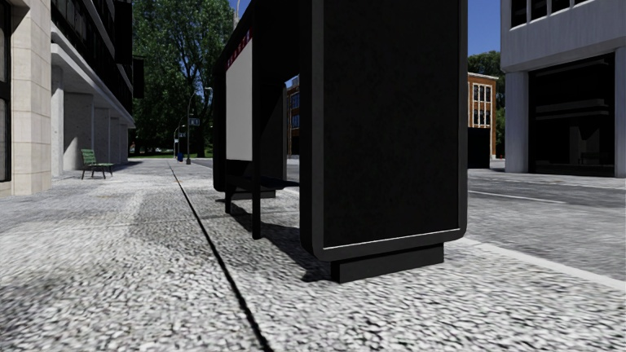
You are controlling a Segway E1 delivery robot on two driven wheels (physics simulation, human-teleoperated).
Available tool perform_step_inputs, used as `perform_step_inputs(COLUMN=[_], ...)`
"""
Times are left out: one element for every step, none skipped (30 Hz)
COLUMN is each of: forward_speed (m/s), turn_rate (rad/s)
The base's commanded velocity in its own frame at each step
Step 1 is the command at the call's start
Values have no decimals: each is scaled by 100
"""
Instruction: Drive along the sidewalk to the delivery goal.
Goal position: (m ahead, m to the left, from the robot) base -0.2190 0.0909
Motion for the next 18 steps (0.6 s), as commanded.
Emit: perform_step_inputs(forward_speed=[0, 0, 0, 0, 0, 0, 0, 0, 0, 0, 0, 0, 0, 0, 0, 0, 0, 0], turn_rate=[0, 0, 0, 0, 0, 0, 0, 0, 0, 0, 0, 0, 0, 0, 0, 0, 0, 0])
